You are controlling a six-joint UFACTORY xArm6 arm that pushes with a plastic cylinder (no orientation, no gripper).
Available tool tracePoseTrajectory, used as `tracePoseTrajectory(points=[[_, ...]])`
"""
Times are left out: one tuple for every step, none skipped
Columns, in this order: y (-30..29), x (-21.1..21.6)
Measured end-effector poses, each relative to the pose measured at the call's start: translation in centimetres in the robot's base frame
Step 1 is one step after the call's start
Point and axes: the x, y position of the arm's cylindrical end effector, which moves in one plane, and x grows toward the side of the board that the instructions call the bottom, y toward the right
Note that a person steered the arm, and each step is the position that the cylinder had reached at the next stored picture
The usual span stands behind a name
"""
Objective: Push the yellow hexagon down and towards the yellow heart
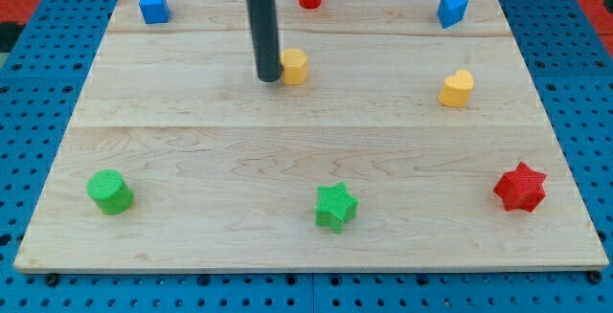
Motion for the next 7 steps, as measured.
tracePoseTrajectory(points=[[2.8,0.0],[5.7,0.0],[6.4,-0.1],[3.1,-2.4],[4.4,-6.7],[8.0,-6.3],[9.8,-2.8]])
